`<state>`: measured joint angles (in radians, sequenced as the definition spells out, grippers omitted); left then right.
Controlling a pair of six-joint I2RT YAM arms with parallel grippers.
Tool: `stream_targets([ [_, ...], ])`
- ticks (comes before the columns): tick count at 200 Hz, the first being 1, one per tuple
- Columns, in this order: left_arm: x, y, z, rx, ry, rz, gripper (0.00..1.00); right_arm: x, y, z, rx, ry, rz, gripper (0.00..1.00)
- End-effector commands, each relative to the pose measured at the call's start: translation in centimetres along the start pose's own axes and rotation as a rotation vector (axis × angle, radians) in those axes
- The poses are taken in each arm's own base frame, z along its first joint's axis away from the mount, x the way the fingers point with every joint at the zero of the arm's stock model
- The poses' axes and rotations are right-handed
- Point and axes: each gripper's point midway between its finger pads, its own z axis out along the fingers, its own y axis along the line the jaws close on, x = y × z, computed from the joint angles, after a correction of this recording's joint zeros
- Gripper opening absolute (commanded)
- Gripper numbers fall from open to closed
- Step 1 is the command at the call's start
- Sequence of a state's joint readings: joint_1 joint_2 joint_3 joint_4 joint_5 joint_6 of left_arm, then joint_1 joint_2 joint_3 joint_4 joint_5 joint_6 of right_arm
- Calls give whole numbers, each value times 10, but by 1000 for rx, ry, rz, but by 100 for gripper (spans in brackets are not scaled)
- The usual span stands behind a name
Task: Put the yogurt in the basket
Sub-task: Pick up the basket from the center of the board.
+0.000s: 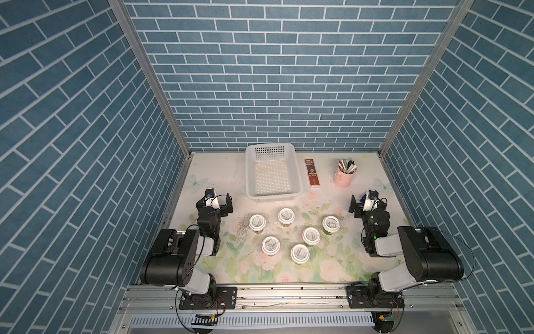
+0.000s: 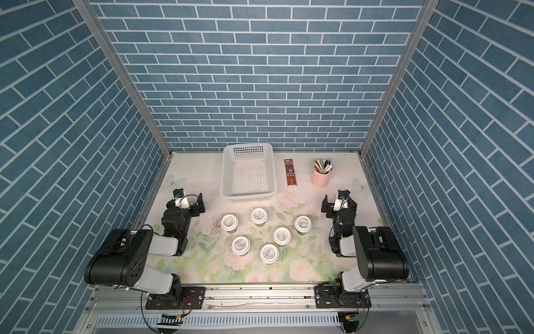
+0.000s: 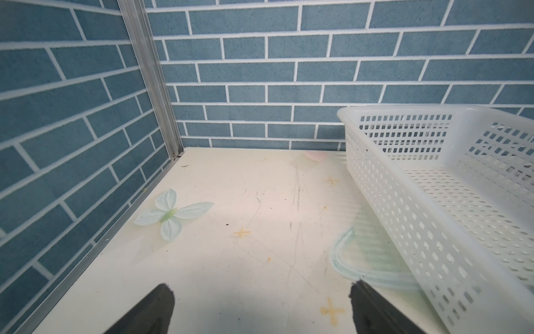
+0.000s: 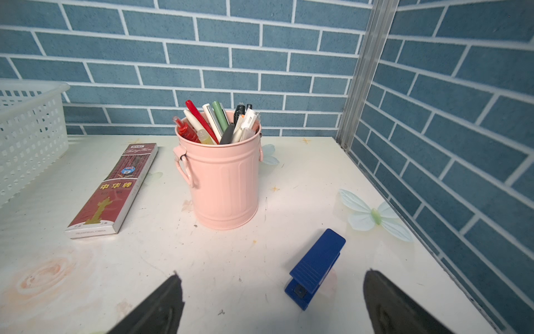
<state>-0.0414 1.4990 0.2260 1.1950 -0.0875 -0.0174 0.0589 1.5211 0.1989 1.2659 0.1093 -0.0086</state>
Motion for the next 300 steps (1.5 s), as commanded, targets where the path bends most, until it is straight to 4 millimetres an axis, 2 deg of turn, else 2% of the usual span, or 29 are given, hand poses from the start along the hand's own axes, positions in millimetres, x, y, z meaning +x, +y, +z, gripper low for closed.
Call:
stream_targets([
  [1, -9, 1, 3, -2, -29, 4, 100, -9, 0, 3, 9, -32, -16, 100],
  [37, -10, 1, 4, -1, -30, 4, 100, -10, 1, 3, -4, -32, -15, 99],
  [54, -13, 5, 4, -26, -30, -9, 100, -19, 4, 15, -19, 43, -23, 94],
  [59, -18, 9, 11, -56, -10, -17, 100, -21, 4, 20, -20, 99, -19, 93],
  [64, -14, 14, 22, -97, 78, -18, 100, -26, 6, 26, -31, 140, -21, 92],
  [70, -19, 21, 37, -155, 170, -15, 100, -35, 11, 30, -59, 168, -26, 91],
  [85, -29, 33, 66, -269, 351, -12, 100, -56, 24, 34, -93, 210, -43, 91],
  [99, -32, 15, 88, -199, 467, -2, 100, -68, 40, 32, -98, 246, -74, 91],
  [116, -32, -7, 95, -143, 519, -8, 100, -74, 64, 28, -122, 298, -97, 91],
  [145, -44, -13, 83, -191, 486, -20, 100, -83, 119, 13, -243, 354, -114, 91],
  [158, -58, -15, 75, -183, 465, -24, 100, -88, 144, 5, -302, 368, -117, 91],
  [178, -98, -24, 53, -126, 361, -25, 100, -95, 180, -7, -367, 382, -149, 92],
  [212, -184, -26, -5, -44, 94, -98, 100, -103, 231, -16, -458, 443, -116, 92],
  [228, -207, -27, -28, 1, 18, -122, 100, -101, 250, -14, -468, 496, -76, 92],
  [244, -213, -40, -36, 86, 21, -111, 100, -97, 263, -7, -430, 551, -24, 91],
  [274, -197, -75, -28, 257, 165, -117, 100, -89, 278, 6, -324, 615, 206, 90],
  [288, -198, -87, -29, 324, 163, -126, 100, -88, 278, 8, -267, 604, 329, 90],
  [300, -207, -86, -36, 335, 110, -145, 100, -88, 272, 7, -205, 580, 411, 90],
])
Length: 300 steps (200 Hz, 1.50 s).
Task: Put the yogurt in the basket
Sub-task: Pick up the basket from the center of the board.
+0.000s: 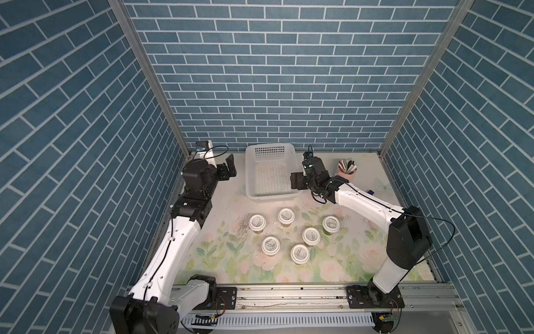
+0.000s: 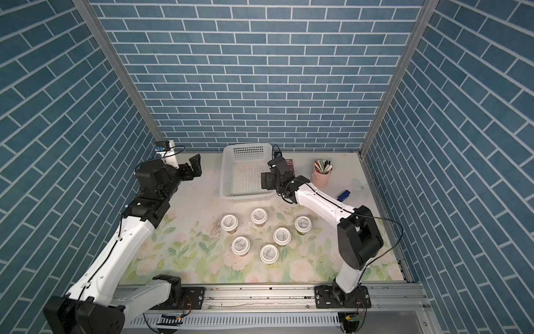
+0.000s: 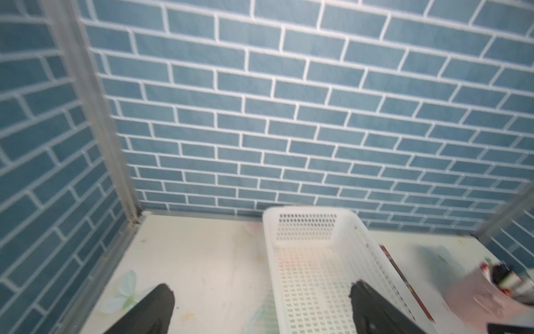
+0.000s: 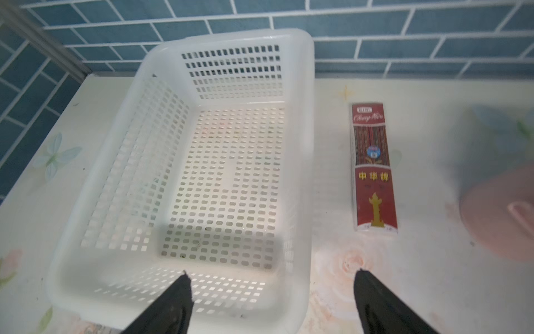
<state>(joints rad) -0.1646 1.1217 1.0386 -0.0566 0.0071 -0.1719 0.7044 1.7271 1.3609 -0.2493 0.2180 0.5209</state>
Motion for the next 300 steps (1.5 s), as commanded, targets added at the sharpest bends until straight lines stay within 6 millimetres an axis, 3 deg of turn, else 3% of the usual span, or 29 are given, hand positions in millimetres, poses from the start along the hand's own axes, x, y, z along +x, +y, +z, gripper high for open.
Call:
stream_targets([
  [1, 11, -21, -9, 124, 33, -20, 100, 3, -12, -4, 89, -52, 294, 90],
  [29, -14, -22, -41, 134, -112, 20, 100, 11, -28, -12, 154, -80, 440, 90],
  [53, -22, -24, -59, 151, -187, 63, 100, 30, -26, -5, 139, -30, 544, 91],
  [85, -23, -27, -59, 168, -180, 80, 100, 54, -14, 19, 109, 59, 615, 91],
  [143, -26, -26, -60, 157, -169, 79, 100, 66, -1, 47, 122, 116, 634, 89],
  [176, -25, -24, -58, 142, -162, 80, 100, 74, 1, 61, 129, 129, 637, 74],
  [247, -21, -20, -52, 121, -143, 80, 100, 70, 6, 74, 110, 108, 658, 41],
  [270, -21, -19, -51, 116, -140, 83, 100, 71, 10, 80, 97, 112, 671, 20],
  [300, -20, -18, -50, 109, -136, 87, 100, 73, 14, 88, 86, 119, 695, 13],
])
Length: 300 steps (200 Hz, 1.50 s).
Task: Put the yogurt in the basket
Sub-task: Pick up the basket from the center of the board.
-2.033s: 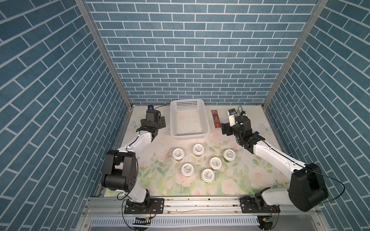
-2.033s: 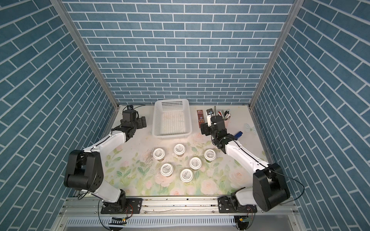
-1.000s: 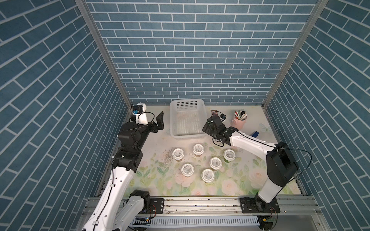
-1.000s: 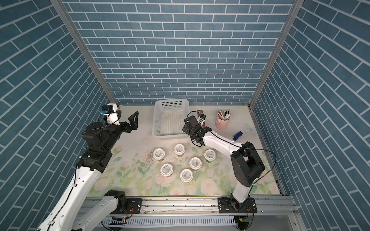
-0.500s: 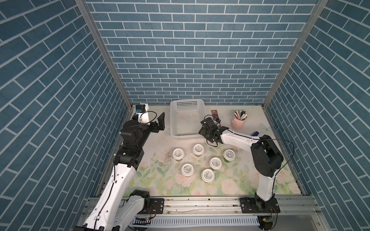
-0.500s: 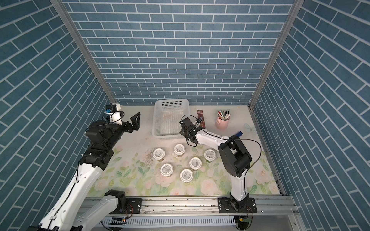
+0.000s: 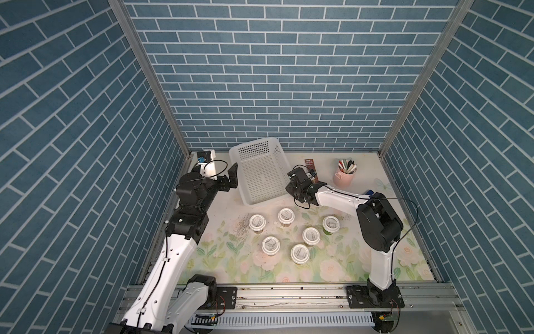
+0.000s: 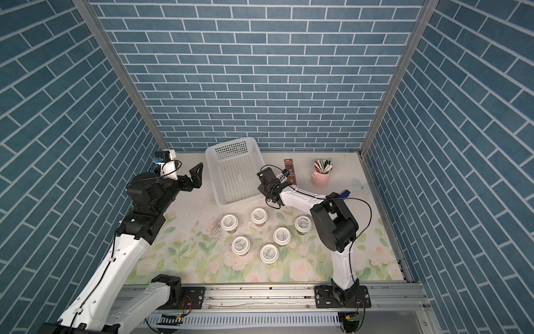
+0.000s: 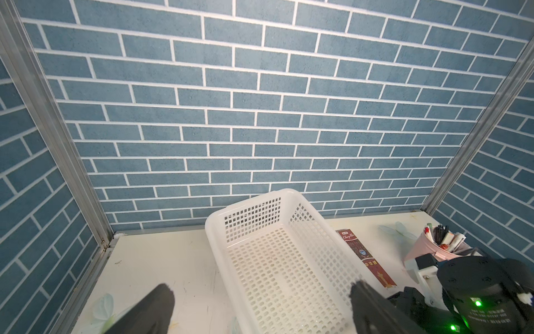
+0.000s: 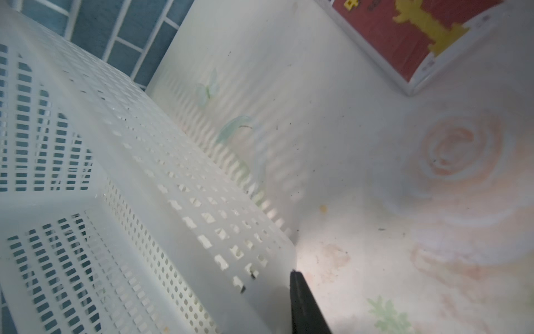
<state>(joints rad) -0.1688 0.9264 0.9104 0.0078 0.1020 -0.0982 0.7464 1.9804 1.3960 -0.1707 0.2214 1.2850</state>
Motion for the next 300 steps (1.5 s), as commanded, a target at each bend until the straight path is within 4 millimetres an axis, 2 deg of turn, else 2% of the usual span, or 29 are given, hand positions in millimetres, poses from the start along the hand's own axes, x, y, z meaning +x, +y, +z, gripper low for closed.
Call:
stream_targets([
  [1, -11, 0, -1, -8, -17, 16, 100, 7, -1, 11, 7, 10, -9, 12],
  [33, -9, 1, 1, -12, -9, 17, 100, 9, 6, 19, -14, 14, 7, 0],
  [61, -10, 4, 2, -29, -8, 15, 100, 6, 26, 25, -77, 6, 15, 0],
  [95, -31, 9, -1, -71, -29, 33, 100, -11, 82, 20, -199, -27, -108, 0],
  [124, -66, 9, -6, -89, -79, 81, 100, -31, 133, 0, -270, -50, -318, 0],
  [131, -76, 8, -8, -89, -97, 95, 100, -40, 148, -11, -294, -58, -369, 0],
  [135, -81, 7, -9, -89, -105, 102, 100, -44, 150, -15, -295, -56, -398, 0],
  [138, -83, 6, -9, -86, -110, 109, 100, -43, 146, -6, -275, -43, -421, 0],
  [147, -92, 4, -10, -77, -121, 133, 100, -53, 155, -15, -291, -40, -490, 0],
  [161, -102, 2, -11, -73, -125, 166, 100, -72, 155, -22, -284, -21, -580, 0],
  [177, -104, -1, -7, -60, -103, 208, 100, -105, 154, -37, -291, -10, -654, 0],
  [206, -96, -5, 1, -30, -49, 256, 100, -165, 130, -56, -314, 22, -745, 0],
  [227, -89, -11, 7, 10, -20, 267, 100, -197, 105, -62, -314, 36, -795, 0],
  [244, -84, -18, 13, 55, 0, 268, 100, -204, 86, -58, -299, 66, -849, 0],
  [262, -78, -23, 20, 95, 29, 274, 100, -199, 74, -51, -282, 99, -918, 0],
  [300, -51, -24, 48, 124, 128, 298, 100, -186, 74, -47, -329, 131, -1000, 0],
])
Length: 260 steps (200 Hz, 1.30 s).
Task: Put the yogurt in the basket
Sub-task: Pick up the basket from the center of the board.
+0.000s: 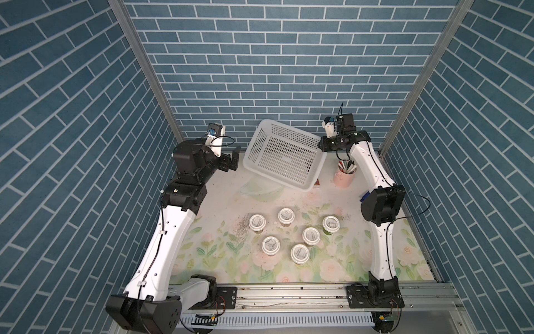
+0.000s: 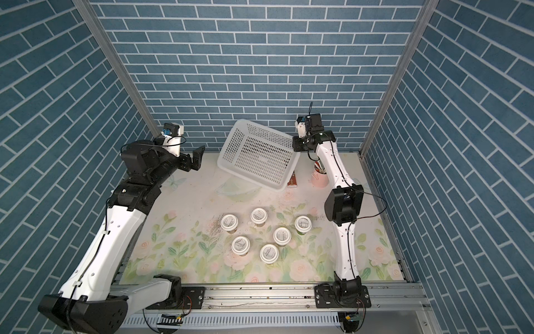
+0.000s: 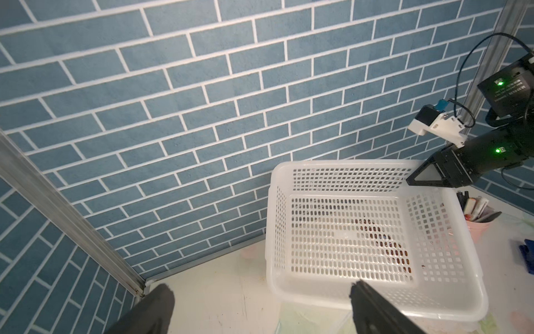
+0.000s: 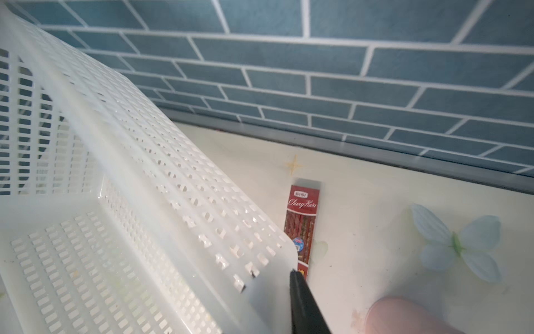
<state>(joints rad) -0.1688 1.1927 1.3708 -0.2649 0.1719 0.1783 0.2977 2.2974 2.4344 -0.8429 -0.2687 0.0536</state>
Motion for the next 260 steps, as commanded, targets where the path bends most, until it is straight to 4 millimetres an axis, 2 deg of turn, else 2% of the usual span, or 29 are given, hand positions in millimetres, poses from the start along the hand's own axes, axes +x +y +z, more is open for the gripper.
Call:
stream_targets([
  [1, 10, -9, 12, 58, 47, 29, 100, 4, 44, 4, -153, 8, -105, 0],
  [37, 40, -19, 47, 123, 138, -3, 100, 0, 48, 2, -175, -9, -143, 0],
  [59, 57, -6, 68, 49, 184, -42, 100, -3, 50, -3, -182, -22, -161, 0],
  [78, 65, 4, 78, -10, 205, -45, 100, -8, 51, -10, -174, -40, -179, 0],
  [115, 79, 1, 94, 12, 253, -46, 100, -24, 55, -32, -163, -92, -200, 0],
  [138, 95, -1, 103, 23, 290, -58, 100, -32, 62, -46, -176, -124, -197, 0],
  [150, 104, -2, 107, 24, 312, -66, 100, -34, 63, -46, -184, -130, -188, 0],
  [152, 106, -3, 108, 25, 315, -67, 100, -40, 66, -58, -184, -153, -194, 0],
  [154, 107, -3, 109, 26, 319, -69, 100, -41, 67, -61, -185, -159, -195, 0],
  [167, 116, -5, 114, 31, 340, -79, 99, -46, 73, -72, -200, -181, -196, 0],
  [189, 129, -3, 120, 17, 369, -93, 96, -53, 82, -87, -212, -210, -204, 0],
  [207, 129, -1, 122, 3, 369, -100, 93, -54, 90, -96, -215, -222, -216, 0],
  [260, 133, -3, 130, 16, 398, -119, 63, -52, 104, -105, -218, -224, -235, 0],
])
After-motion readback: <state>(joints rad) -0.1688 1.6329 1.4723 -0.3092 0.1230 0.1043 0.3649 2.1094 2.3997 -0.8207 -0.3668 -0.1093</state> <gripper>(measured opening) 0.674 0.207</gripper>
